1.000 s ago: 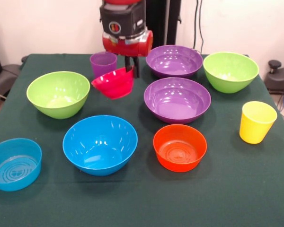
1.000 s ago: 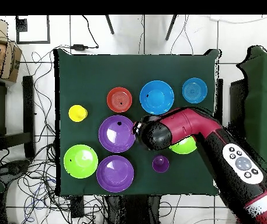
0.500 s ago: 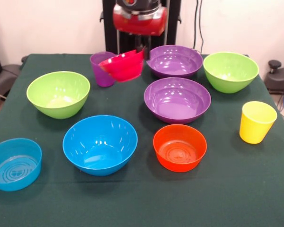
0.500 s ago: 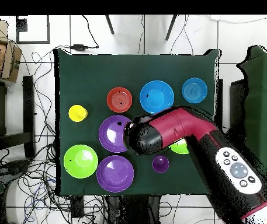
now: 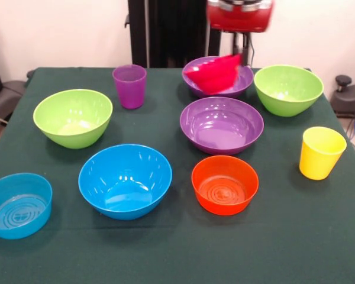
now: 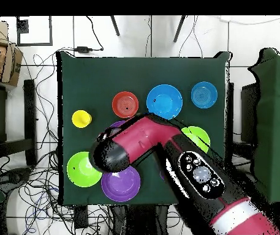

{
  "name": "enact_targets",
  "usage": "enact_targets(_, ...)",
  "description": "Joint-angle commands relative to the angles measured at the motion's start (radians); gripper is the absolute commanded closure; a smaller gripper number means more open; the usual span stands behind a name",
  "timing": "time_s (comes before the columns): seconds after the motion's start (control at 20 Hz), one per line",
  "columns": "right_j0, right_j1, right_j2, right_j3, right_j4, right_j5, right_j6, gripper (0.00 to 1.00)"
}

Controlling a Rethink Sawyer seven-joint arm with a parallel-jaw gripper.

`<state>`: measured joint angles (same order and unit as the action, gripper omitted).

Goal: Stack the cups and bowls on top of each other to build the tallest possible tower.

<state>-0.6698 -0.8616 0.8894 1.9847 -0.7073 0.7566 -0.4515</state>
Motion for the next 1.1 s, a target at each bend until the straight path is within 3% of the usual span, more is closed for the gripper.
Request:
enact_targets(0.05,0.098,0.058,-0.119,0.035,-0.019,-0.095,0.384,1.0)
enact_targets(0.4,0.083,0.178,-0.153,-0.049,-0.079,-0.145,0.357,1.0)
enact_targets(1.1,0.078,0.236,-0.185,-0.092,-0.119,-0.164,0.307,1.0)
